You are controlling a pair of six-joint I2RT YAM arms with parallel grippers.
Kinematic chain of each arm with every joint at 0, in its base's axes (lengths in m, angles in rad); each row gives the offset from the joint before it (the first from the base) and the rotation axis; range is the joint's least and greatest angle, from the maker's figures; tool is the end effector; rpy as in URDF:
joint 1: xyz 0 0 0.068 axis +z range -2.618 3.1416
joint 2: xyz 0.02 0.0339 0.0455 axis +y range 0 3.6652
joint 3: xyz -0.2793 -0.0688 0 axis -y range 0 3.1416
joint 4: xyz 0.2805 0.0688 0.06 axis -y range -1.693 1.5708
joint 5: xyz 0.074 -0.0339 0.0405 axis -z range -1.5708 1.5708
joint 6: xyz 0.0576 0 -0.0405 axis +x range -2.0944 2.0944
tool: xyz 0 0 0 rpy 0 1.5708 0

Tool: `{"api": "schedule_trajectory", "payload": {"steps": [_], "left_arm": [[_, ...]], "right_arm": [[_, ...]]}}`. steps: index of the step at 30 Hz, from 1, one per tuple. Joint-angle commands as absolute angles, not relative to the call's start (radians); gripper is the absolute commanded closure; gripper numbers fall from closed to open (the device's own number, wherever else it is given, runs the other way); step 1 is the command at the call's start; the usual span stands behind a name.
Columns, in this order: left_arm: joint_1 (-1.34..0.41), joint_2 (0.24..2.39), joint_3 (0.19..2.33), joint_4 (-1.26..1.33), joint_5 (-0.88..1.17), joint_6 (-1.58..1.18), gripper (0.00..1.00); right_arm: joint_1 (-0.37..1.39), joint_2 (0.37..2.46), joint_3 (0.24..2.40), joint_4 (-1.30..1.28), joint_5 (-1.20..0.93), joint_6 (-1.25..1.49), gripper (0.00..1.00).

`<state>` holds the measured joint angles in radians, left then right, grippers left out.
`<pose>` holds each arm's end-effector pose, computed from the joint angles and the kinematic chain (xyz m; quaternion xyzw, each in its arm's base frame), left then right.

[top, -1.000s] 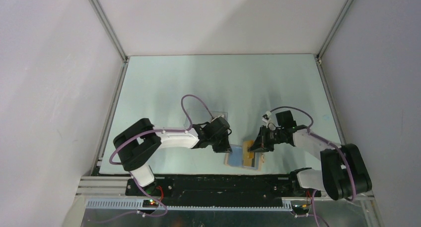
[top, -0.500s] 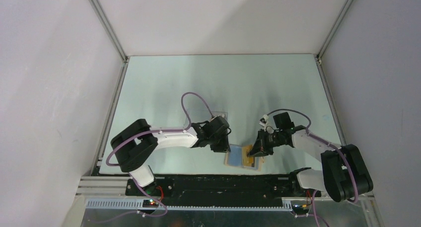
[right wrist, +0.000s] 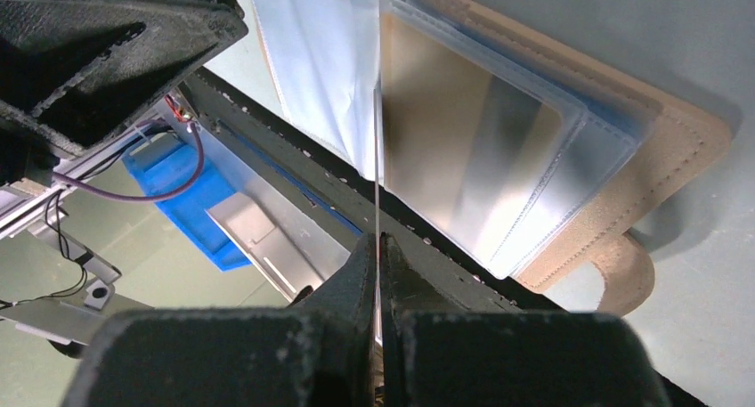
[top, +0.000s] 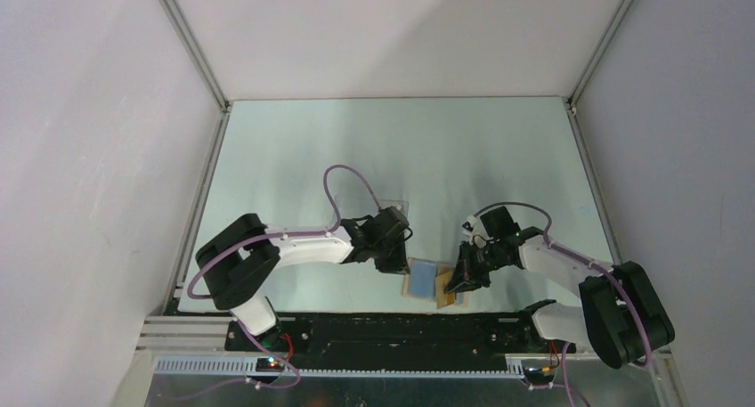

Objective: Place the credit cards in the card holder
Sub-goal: Insert the credit card into the card holder.

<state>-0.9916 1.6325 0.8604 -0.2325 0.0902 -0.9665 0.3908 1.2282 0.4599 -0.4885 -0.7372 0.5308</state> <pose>0.1875 -0.2962 0.1287 0.0246 0.9590 -0.2557 0.1197 0.1754 0.1141 0.1138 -0.0082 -0.9230 -0.3836 0.0276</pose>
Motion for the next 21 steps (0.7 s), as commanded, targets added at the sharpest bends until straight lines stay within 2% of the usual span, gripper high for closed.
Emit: {"api": "schedule_trajectory", "payload": {"steps": [1, 14, 21], "left_arm": [[-0.987, 1.668, 0.891, -0.235, 0.114, -0.943, 0.86], [-0.983, 1.707, 0.897, -0.235, 0.128, -0.946, 0.89], [-0.984, 1.72, 0.9, -0.236, 0.135, -0.949, 0.9]], "right_arm": [[0.416, 1.21, 0.454, -0.498, -0.717, 0.561, 1.0], [0.45, 1.198, 0.408, -0.372, -0.824, 0.573, 1.0], [0.449, 1.31, 0.408, -0.277, -0.837, 0.568, 1.0]]}}
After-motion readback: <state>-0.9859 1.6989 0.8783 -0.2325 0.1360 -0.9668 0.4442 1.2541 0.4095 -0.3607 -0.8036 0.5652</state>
